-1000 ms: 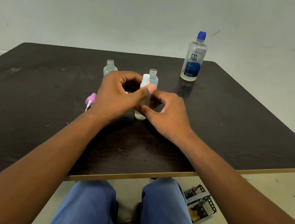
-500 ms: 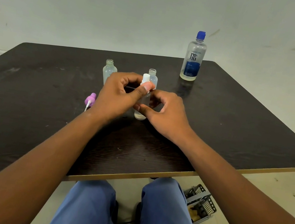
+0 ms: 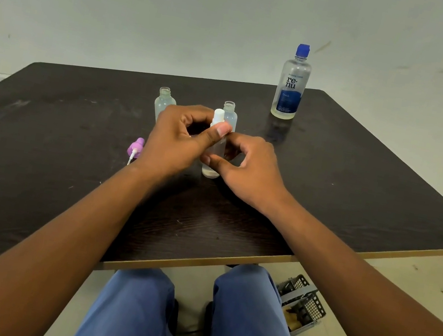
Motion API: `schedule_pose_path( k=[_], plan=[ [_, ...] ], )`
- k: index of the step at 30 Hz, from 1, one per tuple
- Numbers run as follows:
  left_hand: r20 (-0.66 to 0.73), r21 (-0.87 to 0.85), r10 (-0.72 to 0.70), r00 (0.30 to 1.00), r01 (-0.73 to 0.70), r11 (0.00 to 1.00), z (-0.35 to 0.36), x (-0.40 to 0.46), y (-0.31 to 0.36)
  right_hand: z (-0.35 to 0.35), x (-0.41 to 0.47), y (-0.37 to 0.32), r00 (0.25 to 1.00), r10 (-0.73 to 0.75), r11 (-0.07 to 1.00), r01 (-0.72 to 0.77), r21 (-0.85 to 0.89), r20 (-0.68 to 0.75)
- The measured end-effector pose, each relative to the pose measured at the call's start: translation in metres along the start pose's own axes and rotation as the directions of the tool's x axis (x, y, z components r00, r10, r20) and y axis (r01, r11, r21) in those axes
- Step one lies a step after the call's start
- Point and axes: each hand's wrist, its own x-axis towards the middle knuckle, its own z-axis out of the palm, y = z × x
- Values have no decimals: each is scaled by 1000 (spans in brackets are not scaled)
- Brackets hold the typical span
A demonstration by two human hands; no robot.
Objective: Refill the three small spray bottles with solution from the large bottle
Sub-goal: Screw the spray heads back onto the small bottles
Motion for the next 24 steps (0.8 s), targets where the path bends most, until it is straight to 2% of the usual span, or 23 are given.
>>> schedule_pose_path(
  k=[3,9,12,19,24],
  plan=[
    [11,13,-18,1000,18,1000,2,-1,2,-1,0,-1,1000,-3,1000,3,-6,-1],
    [-199,94,3,980,16,995,-1,-4,8,0,-2,-1,1000,-20,999,19,-35,-18],
    [-207,105,9,978,13,994,-1,-4,10,2,-3,0,995,-79,990,70,-124,-66],
    [-228,177,23,973,18,984,1,-5,10,5,-2,0,990,-96,965,67,-252,-103],
    [-225,186,38,974,5,982,2,-3,9,1,-3,-5,996,-78,976,65,-209,-51]
  ],
)
